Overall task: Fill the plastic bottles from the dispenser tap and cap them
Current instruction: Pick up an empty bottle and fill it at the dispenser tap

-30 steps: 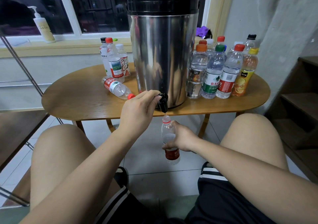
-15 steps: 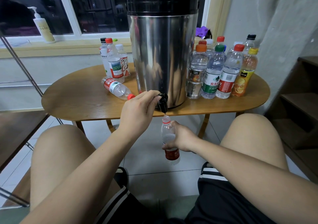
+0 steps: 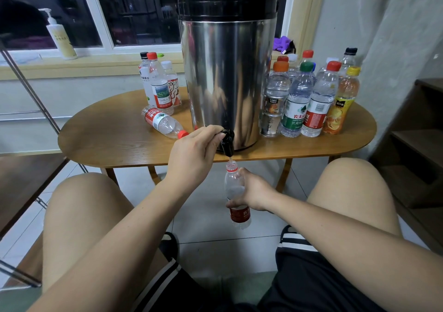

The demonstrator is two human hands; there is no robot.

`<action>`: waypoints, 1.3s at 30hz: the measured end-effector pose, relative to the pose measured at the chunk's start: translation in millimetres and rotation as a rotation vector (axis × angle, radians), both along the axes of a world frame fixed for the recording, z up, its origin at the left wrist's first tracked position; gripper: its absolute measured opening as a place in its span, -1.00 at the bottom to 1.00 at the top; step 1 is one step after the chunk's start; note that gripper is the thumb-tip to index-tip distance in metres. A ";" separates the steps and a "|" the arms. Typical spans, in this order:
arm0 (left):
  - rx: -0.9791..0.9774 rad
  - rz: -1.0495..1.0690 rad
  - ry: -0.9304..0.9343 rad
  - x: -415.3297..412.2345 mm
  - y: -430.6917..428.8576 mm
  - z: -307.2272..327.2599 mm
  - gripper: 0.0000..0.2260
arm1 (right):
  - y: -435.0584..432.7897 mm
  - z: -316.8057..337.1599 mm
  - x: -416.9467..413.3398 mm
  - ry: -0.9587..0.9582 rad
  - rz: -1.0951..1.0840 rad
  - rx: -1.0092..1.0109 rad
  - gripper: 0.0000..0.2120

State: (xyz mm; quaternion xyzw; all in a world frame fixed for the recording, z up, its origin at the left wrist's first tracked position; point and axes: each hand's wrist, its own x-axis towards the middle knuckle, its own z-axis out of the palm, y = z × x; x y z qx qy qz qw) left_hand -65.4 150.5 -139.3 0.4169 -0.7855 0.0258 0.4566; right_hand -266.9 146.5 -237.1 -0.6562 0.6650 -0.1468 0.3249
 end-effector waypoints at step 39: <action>0.004 -0.005 0.012 -0.6 0.1 -0.3 -0.84 | 3.7 2.5 0.2 -0.007 -0.006 0.005 -0.18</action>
